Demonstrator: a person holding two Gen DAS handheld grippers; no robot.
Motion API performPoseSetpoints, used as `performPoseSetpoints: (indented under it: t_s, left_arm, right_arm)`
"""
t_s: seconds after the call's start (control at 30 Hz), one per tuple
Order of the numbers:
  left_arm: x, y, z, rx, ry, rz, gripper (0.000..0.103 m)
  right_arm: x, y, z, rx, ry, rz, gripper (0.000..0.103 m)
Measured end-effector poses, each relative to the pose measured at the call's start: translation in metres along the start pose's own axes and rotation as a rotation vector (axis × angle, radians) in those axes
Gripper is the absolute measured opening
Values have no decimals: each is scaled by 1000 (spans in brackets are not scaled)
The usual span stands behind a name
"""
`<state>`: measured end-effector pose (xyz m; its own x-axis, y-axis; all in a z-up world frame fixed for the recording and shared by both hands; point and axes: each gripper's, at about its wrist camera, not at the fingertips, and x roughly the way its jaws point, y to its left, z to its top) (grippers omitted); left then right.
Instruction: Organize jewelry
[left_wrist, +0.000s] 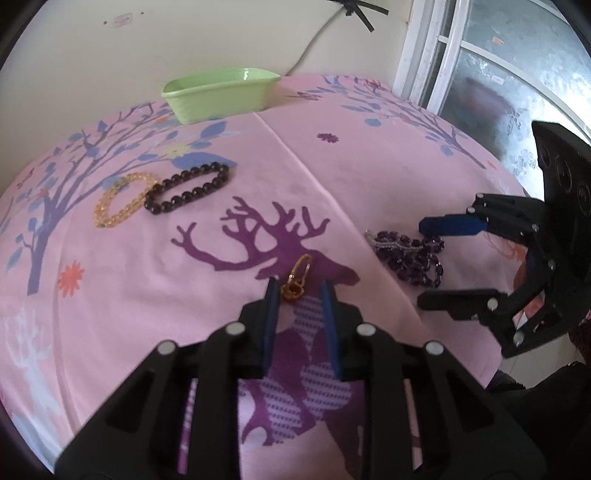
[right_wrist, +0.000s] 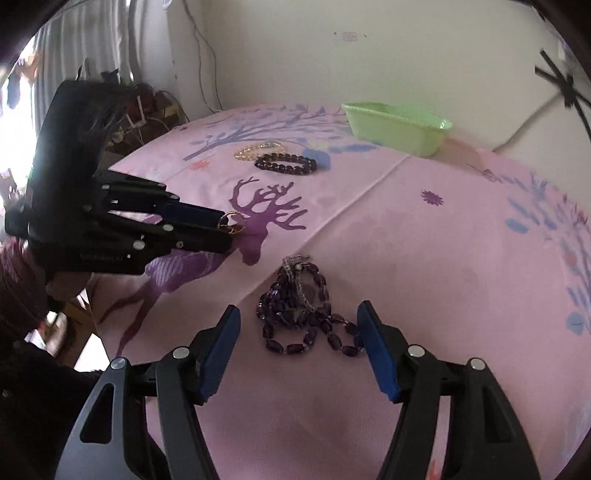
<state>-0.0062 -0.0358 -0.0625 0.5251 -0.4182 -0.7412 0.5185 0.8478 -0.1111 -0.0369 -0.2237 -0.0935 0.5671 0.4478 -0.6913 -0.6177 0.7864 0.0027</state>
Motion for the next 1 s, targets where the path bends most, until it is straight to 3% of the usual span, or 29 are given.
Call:
performPoseSetpoints:
  t_s: [0.17,0.2,0.23,0.27,0.4,0.47,0.6,0.77,1.0]
  left_arm:
    - [0,2,0,-13,-6,-7,12]
    - [1,3,0,-15,-7,-12,12]
    - [1,3,1,-15,-7,-16,11]
    - [1,3,1,-14,-7,-18,10]
    - [4,12,10,-47,4,-65,9]
    - [3,21,21,-73,2,-92,9]
    - [-6,40,53,-99,-31,-145,9]
    - [-20,60,114,-93,-94,-148,9]
    - [-13,93,209,-119,-128,-120,9]
  right_arm:
    - [0,-5,-5,23,-16,-6,38]
    - [-1,-6,-5,27,-18,-9,26]
    - [-1,-6,-5,26,-18,-22,6]
    - [-1,-8,-3,28,-19,-35,0]
    - [4,-22,7,147,-20,29,0]
    - [6,-34,19,253,-39,148,0]
    - [2,-55,64,343,-101,255,0]
    - [-8,-78,133,341,-162,257,0]
    - [-5,-120,224,336,-204,166,0]
